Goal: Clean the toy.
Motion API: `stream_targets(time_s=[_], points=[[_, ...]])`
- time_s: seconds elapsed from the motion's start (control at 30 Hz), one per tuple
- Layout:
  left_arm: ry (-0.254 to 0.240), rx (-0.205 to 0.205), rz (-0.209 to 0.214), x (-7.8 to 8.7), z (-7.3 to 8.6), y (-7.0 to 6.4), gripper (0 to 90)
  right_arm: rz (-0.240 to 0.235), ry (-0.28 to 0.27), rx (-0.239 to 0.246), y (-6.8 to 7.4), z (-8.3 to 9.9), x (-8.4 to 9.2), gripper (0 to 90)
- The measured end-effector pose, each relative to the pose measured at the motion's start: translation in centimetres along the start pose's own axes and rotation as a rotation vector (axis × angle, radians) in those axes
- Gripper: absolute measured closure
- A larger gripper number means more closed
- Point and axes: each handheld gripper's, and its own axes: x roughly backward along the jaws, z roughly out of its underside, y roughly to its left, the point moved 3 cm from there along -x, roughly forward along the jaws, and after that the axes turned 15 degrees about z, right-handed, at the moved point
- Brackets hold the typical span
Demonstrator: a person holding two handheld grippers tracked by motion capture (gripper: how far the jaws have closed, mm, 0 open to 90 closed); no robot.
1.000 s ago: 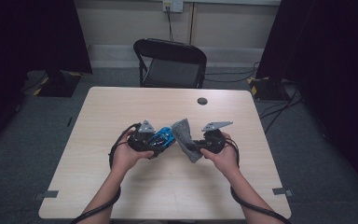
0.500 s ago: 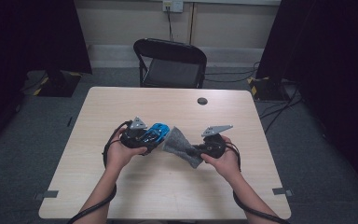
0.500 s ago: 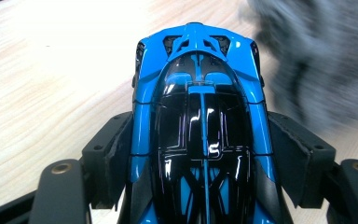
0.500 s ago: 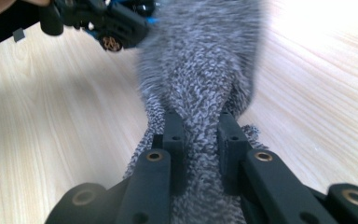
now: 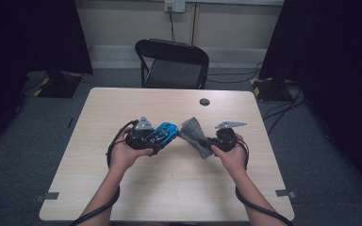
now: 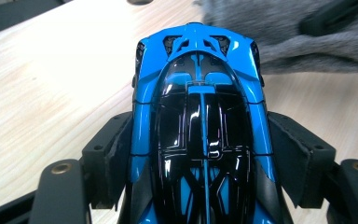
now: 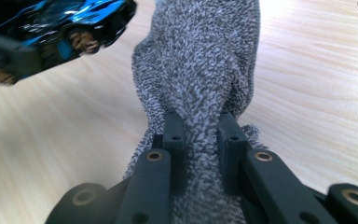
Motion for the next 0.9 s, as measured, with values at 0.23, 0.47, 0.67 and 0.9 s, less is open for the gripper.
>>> stream_targets(time_s=[0.23,0.47,0.67,0.9], points=[[-0.019,-0.018,0.010,0.1,-0.8,-0.7,28.1,-0.026,-0.015,-0.034,1.2,-0.9,-1.0,76.9],[-0.021,0.003,-0.004,0.2,-0.4,-0.2,28.1,-0.108,-0.017,0.019,3.7,-1.2,-1.1,76.9],[-0.023,0.003,0.000,0.0,-0.5,-0.3,28.1,-0.147,-0.005,0.054,5.0,-1.0,-1.6,76.9],[-0.016,0.006,0.009,-0.1,-0.3,-0.2,28.1,-0.184,-0.004,0.106,6.5,-0.7,-2.2,76.9]])
